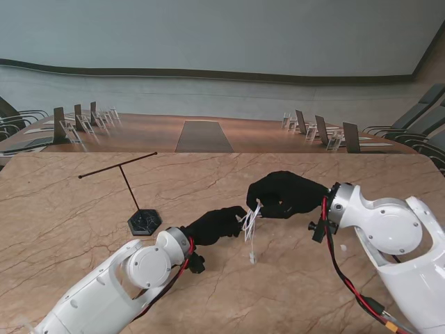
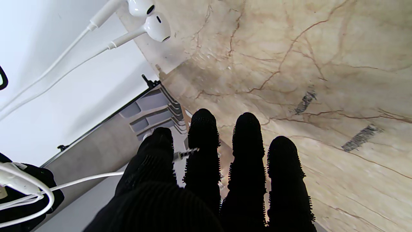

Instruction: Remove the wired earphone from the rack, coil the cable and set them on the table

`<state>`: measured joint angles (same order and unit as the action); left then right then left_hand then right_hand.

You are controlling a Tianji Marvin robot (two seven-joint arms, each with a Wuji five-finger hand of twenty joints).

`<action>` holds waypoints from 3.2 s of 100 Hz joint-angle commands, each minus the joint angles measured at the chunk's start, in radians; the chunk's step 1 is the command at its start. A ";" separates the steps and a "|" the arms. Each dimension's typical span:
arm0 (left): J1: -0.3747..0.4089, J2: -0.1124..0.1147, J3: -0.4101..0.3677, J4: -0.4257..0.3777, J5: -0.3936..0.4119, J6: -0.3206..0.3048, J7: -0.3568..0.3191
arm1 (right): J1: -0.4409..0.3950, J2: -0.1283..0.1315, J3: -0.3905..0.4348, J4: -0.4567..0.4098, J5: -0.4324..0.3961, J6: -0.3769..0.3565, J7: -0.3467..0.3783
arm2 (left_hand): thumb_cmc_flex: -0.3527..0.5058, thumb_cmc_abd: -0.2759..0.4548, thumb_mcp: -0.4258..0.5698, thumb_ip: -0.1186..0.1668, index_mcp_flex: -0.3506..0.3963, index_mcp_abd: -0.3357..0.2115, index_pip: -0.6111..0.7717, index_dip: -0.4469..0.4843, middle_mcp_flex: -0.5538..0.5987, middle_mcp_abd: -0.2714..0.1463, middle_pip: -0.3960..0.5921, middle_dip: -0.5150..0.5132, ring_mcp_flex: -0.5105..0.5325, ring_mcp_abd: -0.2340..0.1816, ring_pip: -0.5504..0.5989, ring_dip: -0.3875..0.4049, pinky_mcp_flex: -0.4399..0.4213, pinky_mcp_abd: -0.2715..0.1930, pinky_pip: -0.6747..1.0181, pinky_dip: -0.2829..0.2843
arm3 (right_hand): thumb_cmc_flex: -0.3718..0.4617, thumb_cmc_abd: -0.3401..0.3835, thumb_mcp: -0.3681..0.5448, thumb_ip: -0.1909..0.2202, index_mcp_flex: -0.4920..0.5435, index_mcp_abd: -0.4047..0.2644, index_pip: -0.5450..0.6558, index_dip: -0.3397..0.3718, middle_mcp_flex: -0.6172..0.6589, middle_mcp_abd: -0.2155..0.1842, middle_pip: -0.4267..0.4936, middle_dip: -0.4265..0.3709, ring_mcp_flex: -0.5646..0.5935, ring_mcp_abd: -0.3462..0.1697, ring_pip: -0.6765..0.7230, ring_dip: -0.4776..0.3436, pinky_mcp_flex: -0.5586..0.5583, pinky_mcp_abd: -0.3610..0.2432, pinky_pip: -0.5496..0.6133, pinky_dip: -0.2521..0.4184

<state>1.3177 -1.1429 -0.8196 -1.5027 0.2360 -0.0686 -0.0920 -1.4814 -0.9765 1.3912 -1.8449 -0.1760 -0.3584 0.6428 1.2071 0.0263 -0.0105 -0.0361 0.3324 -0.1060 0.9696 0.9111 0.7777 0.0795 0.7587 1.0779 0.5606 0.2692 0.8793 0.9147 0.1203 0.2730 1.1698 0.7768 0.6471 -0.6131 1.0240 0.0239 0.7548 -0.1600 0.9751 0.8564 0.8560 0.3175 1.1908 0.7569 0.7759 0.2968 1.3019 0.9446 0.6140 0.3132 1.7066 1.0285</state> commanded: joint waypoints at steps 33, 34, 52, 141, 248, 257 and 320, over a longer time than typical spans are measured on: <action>-0.052 -0.004 0.045 -0.008 -0.036 -0.006 -0.066 | 0.043 -0.004 -0.034 0.017 0.016 0.015 0.014 | 0.023 -0.077 -0.004 0.005 -0.076 0.013 0.005 -0.094 -0.132 0.002 -0.247 -0.004 -0.120 -0.072 -0.215 -0.140 -0.084 -0.049 -0.159 -0.078 | 0.100 0.067 0.114 0.078 0.080 -0.117 0.222 0.041 0.043 0.067 0.017 -0.004 0.039 0.121 0.097 -0.010 0.029 -0.084 0.054 -0.021; -0.053 -0.004 0.045 -0.008 -0.037 -0.006 -0.066 | 0.044 -0.004 -0.035 0.018 0.016 0.016 0.014 | 0.022 -0.077 -0.004 0.005 -0.076 0.013 0.005 -0.095 -0.132 0.002 -0.247 -0.005 -0.120 -0.072 -0.216 -0.140 -0.084 -0.049 -0.159 -0.078 | 0.100 0.067 0.114 0.078 0.080 -0.117 0.223 0.041 0.043 0.067 0.017 -0.004 0.039 0.120 0.098 -0.011 0.030 -0.085 0.054 -0.021; -0.065 -0.009 0.056 -0.001 -0.050 -0.008 -0.063 | 0.063 -0.005 -0.060 0.036 0.028 0.025 0.017 | -0.067 -0.092 0.006 0.006 -0.082 0.031 -0.008 -0.104 -0.167 0.002 -0.186 -0.174 -0.123 -0.070 -0.220 -0.145 -0.085 -0.047 -0.172 -0.071 | 0.100 0.067 0.113 0.083 0.082 -0.117 0.223 0.043 0.042 0.069 0.021 -0.006 0.039 0.121 0.100 -0.012 0.032 -0.085 0.057 -0.025; -0.099 -0.010 0.021 0.043 0.046 -0.082 -0.006 | 0.050 0.006 -0.079 0.041 0.020 0.047 0.067 | -0.088 -0.201 0.089 0.006 0.263 -0.119 -0.219 -0.123 -0.264 -0.032 -0.074 0.333 -0.289 -0.111 -0.016 0.201 -0.169 -0.126 -0.240 -0.009 | 0.089 0.080 0.095 0.102 0.082 -0.139 0.213 0.061 0.021 0.070 0.034 -0.018 0.022 0.120 0.097 -0.010 0.013 -0.091 0.055 -0.029; -0.097 -0.004 0.006 0.027 0.065 -0.118 -0.007 | 0.062 0.003 -0.120 0.082 0.031 0.042 0.058 | -0.182 -0.334 0.346 -0.033 0.295 -0.087 -0.161 -0.185 0.042 -0.058 0.254 0.417 -0.044 -0.036 0.320 0.410 -0.186 -0.104 -0.107 0.225 | 0.083 0.073 0.095 0.106 0.092 -0.157 0.195 0.082 0.002 0.077 0.042 -0.028 0.007 0.118 0.088 0.001 -0.005 -0.099 0.046 -0.017; -0.099 -0.001 0.004 0.028 0.078 -0.127 -0.008 | 0.067 0.002 -0.120 0.086 0.031 0.039 0.053 | -0.207 -0.368 0.398 -0.039 0.338 -0.075 -0.167 -0.228 0.073 -0.060 0.296 0.375 -0.013 -0.022 0.349 0.416 -0.192 -0.104 -0.112 0.225 | 0.080 0.075 0.093 0.105 0.091 -0.158 0.193 0.082 0.000 0.076 0.042 -0.029 0.007 0.118 0.088 0.002 -0.005 -0.099 0.046 -0.017; -0.104 0.008 0.002 0.022 0.139 -0.146 -0.004 | 0.107 0.003 -0.180 0.105 0.055 0.034 0.064 | -0.245 -0.446 0.465 -0.063 0.430 -0.071 -0.169 -0.366 -0.043 -0.057 0.175 0.462 -0.157 -0.055 0.244 0.428 -0.203 -0.130 -0.332 0.253 | 0.078 0.061 0.092 0.085 0.092 -0.178 0.177 0.081 -0.073 0.085 0.048 -0.031 -0.046 0.103 0.066 0.015 -0.057 -0.125 0.021 -0.007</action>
<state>1.2121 -1.1384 -0.8146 -1.4704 0.3725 -0.2140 -0.0887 -1.3691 -0.9721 1.2150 -1.7325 -0.1163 -0.3261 0.7029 0.9592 -0.3882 0.4453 -0.0701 0.7267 -0.1536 0.8020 0.5605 0.6914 0.0547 0.8493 1.5029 0.3523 0.2007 1.0537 1.2833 -0.0757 0.1658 0.7616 0.9785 0.6472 -0.6131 1.0265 0.0249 0.7547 -0.1559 0.9782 0.8583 0.7971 0.3396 1.2054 0.7305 0.7369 0.3070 1.3098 0.9455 0.5729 0.3176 1.7130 1.0019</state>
